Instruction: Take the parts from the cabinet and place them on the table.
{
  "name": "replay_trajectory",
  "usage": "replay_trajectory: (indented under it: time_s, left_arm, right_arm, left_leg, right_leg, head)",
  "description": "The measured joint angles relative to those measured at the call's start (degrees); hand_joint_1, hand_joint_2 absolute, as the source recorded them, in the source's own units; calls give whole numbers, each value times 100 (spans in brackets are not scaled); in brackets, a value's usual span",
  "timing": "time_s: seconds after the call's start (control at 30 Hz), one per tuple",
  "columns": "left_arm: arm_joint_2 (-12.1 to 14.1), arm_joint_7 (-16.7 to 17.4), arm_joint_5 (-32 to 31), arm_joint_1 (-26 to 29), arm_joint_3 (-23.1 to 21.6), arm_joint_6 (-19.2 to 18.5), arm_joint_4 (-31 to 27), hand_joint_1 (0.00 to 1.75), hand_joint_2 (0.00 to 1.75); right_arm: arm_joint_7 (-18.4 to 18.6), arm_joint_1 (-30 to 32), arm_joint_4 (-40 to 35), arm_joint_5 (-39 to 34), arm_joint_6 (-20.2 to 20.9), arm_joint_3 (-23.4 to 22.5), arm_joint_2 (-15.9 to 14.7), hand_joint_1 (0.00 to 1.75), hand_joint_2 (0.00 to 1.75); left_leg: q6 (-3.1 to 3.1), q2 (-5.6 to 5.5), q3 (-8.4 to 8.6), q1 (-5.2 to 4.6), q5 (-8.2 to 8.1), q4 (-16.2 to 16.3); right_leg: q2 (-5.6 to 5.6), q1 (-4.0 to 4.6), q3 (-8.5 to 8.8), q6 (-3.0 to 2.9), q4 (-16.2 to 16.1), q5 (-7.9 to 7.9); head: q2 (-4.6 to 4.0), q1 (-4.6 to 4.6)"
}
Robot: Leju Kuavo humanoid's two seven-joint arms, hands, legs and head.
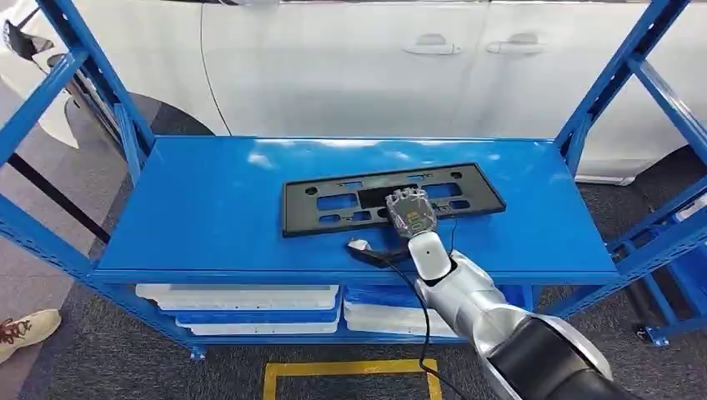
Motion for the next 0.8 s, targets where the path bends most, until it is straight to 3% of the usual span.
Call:
replay_trajectory:
  time_s: [0.1, 0.17, 0.2, 0.3, 0.33, 0.37, 0.4, 0.47, 0.5, 0.6, 0.67, 0.7, 0.73, 0.8]
  left_arm:
    - [2, -110, 0, 1, 0, -24, -2, 0, 0]
    - [9, -129, 0, -1, 0, -33, -2, 0, 0]
    - [6, -179, 0, 1, 0, -50, 0, 0, 0]
    - [4, -376, 0, 9, 0, -66, 0, 0, 0]
    - [6, -396, 0, 9, 0, -66, 0, 0, 0]
    - [9, -409, 0, 9, 0, -68, -2, 0, 0]
    - [9, -416, 0, 8, 0, -68, 0, 0, 175]
    - [11, -418, 0, 2, -2, -68, 0, 0, 175]
    - [11, -422, 0, -3, -4, -70, 0, 0, 175]
    - [11, -477, 0, -5, -7, -74, 0, 0, 175]
    - [9, -468, 0, -7, -7, -31, 0, 0, 175]
    - [9, -466, 0, -20, -7, -22, 0, 0, 175]
    - [9, -466, 0, -28, -7, -22, 0, 0, 175]
    - [11, -492, 0, -33, -7, -26, -2, 0, 175]
  right_arm:
    - [-39, -2, -4, 2, -42, -11, 2, 175, 175]
    - [-55, -10, -11, 4, -48, -24, 11, 175, 175]
    - [-57, -11, -9, 7, -55, -26, 11, 175, 175]
    - [-116, 24, -9, 7, -125, -50, 11, 175, 175]
    - [-125, 33, -9, 7, -136, -57, 11, 175, 175]
    - [-133, 33, -9, 7, -140, -59, 11, 175, 175]
    - [-142, 33, -9, 7, -142, -63, 11, 175, 175]
    - [-149, 32, -9, 7, -144, -74, 13, 175, 175]
    - [-155, 33, -9, 7, -151, -79, 13, 175, 175]
    - [-293, 34, -9, 7, -307, -96, 31, 175, 175]
    - [-464, 36, -24, 7, -484, -142, 68, 175, 175]
    - [-582, 43, -50, -35, -602, -190, 103, 175, 175]
    - [-757, 49, -110, -151, -729, -260, 142, 175, 175]
    - [-1477, 150, -422, -762, -896, -547, 236, 175, 175]
  left_leg:
    - [-92, -2, 0, 7, 13, -25]
    - [-149, -4, -1, 6, -30, -2]
    - [-175, -2, -58, 7, -170, 175]
    - [-236, -1, -655, 27, -796, 1492]
    - [-250, -1, -787, 28, -833, 1761]
    - [-255, 0, -776, 32, -733, 1718]
    - [-254, 0, -634, 40, -516, 1401]
    - [-238, 9, -152, 56, -11, 406]
    - [-207, 19, 2, 56, -30, 85]
    - [-111, 2, -18, 1, -31, 45]
    - [-26, 11, 2, 42, 14, -33]
    - [-2, 13, 5, 41, 29, -50]
    - [21, 16, -1, 42, 33, -51]
    - [43, 21, -7, 33, 27, -50]
  right_leg:
    - [-5, 31, -18, -39, -7, 16]
    - [-28, -40, 38, -120, -104, 73]
    - [-30, -39, 50, -150, -115, 74]
    - [-30, -21, 41, -188, -108, 66]
    - [-24, -21, 44, -190, -103, 64]
    - [-18, -21, 53, -190, -101, 56]
    - [-11, -22, 67, -181, -95, 46]
    - [-3, -25, 92, -148, -61, 6]
    - [0, -17, 82, -116, -39, -17]
    - [8, 10, 22, -29, -20, 3]
    - [17, 3, 8, 37, -15, -26]
    - [-3, -16, -36, 61, 110, -132]
    - [-5, -17, -186, 87, 429, -334]
    - [-6, -38, -618, 123, 1346, -746]
  head:
    - [0, 0]
    - [0, 0]
    - [0, -2]
    - [0, -2]
    - [0, 0]
    - [0, 0]
    - [0, -2]
    - [0, 0]
    - [0, 0]
    - [0, -2]
    - [0, 0]
    - [0, 0]
    - [0, 0]
    - [0, 0]
